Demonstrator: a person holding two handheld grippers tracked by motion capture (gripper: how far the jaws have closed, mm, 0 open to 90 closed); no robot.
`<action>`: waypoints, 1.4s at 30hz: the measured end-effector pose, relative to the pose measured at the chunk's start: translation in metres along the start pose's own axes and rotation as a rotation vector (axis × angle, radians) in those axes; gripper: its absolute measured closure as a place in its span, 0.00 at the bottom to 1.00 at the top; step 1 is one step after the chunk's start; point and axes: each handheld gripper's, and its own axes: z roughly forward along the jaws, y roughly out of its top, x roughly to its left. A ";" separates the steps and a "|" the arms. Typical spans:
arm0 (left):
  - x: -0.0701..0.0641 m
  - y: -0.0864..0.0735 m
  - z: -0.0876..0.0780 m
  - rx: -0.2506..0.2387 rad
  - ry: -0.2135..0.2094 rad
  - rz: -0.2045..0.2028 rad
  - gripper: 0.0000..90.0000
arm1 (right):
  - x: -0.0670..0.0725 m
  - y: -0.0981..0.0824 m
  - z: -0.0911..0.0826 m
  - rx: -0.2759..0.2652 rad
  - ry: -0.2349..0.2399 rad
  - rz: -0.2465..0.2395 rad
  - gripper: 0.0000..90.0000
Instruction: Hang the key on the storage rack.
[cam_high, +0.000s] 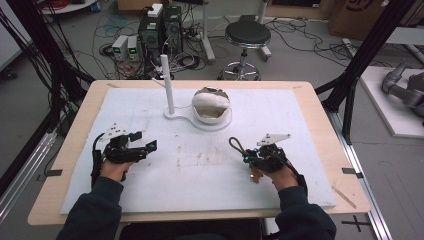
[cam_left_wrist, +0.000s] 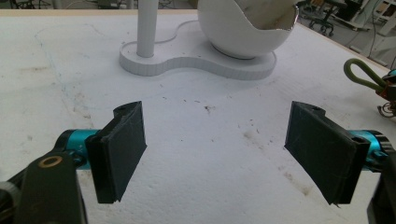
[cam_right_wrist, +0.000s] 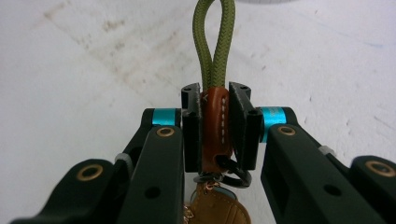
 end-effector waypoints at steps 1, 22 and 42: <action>0.000 0.000 0.000 -0.002 -0.001 0.000 0.22 | -0.001 0.001 0.001 -0.016 0.006 0.005 0.86; 0.002 0.001 -0.003 -0.018 -0.005 0.001 0.22 | 0.023 0.103 0.013 -0.229 0.114 -0.110 0.86; 0.002 0.000 -0.002 -0.014 -0.017 0.000 0.22 | 0.052 0.209 0.055 -0.319 0.103 -0.233 0.86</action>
